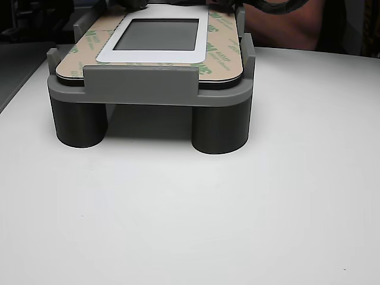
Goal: Peel off protective film from adhesive tape.
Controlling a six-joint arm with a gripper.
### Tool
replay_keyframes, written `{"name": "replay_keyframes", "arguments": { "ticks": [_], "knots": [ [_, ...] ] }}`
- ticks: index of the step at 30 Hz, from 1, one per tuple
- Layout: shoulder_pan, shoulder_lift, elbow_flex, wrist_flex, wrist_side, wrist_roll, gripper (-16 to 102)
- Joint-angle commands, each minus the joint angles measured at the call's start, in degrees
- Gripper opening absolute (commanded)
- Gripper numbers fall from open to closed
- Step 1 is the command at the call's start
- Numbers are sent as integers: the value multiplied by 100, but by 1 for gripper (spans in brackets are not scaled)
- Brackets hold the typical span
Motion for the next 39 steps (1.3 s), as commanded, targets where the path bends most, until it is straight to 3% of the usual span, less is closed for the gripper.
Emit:
{"name": "replay_keyframes", "arguments": {
  "ticks": [1, 39],
  "knots": [
    [-97, 149, -149, 0, -44, -26, -9],
    [-290, 290, -123, 176, -158, -158, -9]
  ]
}}
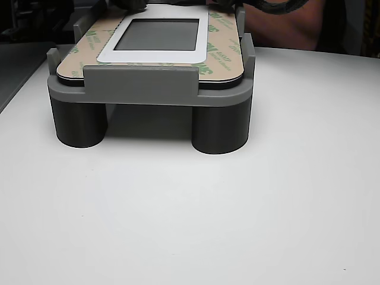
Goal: Peel off protective film from adhesive tape.
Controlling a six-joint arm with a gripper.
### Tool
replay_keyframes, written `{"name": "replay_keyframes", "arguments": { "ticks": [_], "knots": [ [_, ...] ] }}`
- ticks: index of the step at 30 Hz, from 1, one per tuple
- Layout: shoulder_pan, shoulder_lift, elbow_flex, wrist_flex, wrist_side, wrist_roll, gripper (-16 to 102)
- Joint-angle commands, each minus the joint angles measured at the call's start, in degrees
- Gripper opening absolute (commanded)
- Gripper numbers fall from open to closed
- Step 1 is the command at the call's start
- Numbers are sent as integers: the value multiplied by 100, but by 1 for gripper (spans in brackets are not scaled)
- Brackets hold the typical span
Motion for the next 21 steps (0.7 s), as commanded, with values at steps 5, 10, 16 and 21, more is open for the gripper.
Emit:
{"name": "replay_keyframes", "arguments": {
  "ticks": [5, 10, 16, 21],
  "knots": [
    [-62, 158, -220, 62, 35, 18, -9],
    [-35, 176, -264, 132, 79, 26, -9],
    [-9, 158, -369, 264, 97, 35, -9],
    [9, 176, -378, 272, 123, 53, -9]
  ]
}}
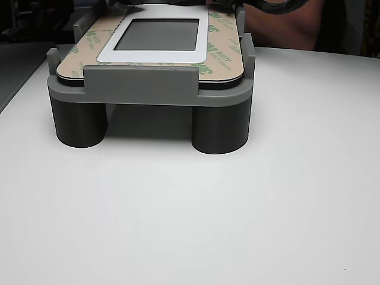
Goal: Peel off protective film from adhesive tape.
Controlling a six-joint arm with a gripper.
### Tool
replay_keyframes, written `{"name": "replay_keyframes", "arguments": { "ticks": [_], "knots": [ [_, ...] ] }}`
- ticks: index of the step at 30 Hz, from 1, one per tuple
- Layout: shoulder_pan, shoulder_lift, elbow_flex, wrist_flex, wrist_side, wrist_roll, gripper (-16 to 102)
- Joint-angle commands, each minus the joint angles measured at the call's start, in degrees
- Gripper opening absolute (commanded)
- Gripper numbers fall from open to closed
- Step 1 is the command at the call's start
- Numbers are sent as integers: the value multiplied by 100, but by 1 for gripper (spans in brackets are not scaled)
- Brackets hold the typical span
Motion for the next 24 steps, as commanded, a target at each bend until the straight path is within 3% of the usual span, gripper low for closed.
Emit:
{"name": "replay_keyframes", "arguments": {
  "ticks": [1, 24],
  "knots": [
    [-26, 167, -167, 0, 26, 9, -9],
    [0, 316, -18, 97, 97, -53, -9]
  ]
}}
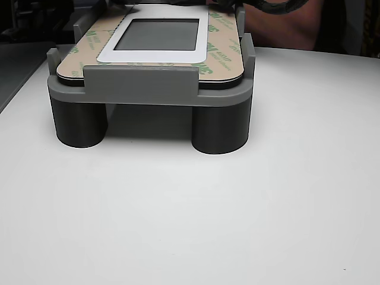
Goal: Peel off protective film from adhesive tape.
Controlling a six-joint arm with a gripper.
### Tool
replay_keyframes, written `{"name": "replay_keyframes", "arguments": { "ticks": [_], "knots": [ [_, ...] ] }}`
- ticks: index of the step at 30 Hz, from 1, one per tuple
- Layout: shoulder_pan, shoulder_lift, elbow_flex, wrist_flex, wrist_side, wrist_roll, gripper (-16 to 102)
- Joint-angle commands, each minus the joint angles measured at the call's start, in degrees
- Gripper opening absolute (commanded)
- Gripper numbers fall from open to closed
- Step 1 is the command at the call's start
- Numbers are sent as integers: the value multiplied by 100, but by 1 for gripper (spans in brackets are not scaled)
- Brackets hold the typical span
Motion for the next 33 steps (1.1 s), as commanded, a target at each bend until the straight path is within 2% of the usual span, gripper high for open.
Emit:
{"name": "replay_keyframes", "arguments": {
  "ticks": [1, 33],
  "knots": [
    [-44, 158, -105, -18, 18, -26, -9],
    [-264, 35, 97, -255, -123, -527, -9]
  ]
}}
